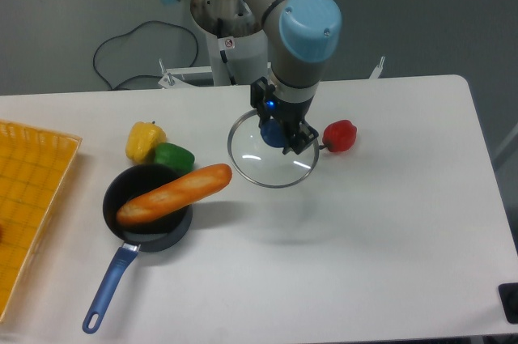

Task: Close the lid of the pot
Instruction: 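Lift the glass lid and carry it toward the saucepan, then move the lid over the saucepan and lower it onto the rim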

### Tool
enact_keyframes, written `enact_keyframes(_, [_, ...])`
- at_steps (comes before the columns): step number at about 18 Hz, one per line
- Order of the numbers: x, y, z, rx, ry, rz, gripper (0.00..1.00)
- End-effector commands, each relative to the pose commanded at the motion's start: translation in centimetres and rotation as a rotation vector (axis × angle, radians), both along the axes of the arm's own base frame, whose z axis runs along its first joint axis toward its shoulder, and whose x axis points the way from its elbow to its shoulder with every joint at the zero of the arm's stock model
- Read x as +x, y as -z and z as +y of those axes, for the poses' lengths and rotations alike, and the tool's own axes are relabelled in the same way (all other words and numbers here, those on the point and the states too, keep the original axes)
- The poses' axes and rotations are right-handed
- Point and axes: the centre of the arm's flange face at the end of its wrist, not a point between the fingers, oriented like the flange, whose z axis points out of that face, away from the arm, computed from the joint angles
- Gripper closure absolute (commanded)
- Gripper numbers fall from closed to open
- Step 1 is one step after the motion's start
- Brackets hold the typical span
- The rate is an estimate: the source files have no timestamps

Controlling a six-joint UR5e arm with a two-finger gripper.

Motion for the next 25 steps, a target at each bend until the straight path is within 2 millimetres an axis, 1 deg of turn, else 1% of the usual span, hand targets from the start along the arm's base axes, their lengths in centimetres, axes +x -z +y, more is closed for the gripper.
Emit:
enact_keyframes(3, [1.2, -0.3, 1.2, -0.005, -0.013, 0.011, 0.47])
enact_keyframes(7, [3.0, -0.9, 3.5, -0.023, -0.036, 0.037, 0.47])
enact_keyframes(10, [4.0, -0.7, 5.0, -0.053, -0.074, 0.057, 0.47])
enact_keyframes(13, [4.9, -0.1, 6.3, -0.089, -0.084, 0.086, 0.47])
enact_keyframes(14, [5.2, -0.3, 6.7, -0.093, -0.097, 0.096, 0.47])
enact_keyframes(18, [6.9, 1.5, 8.8, -0.147, -0.085, 0.125, 0.47])
enact_keyframes(21, [8.1, 0.7, 9.6, -0.140, -0.094, 0.140, 0.47])
enact_keyframes(25, [9.8, -0.2, 10.2, -0.130, -0.111, 0.149, 0.47])
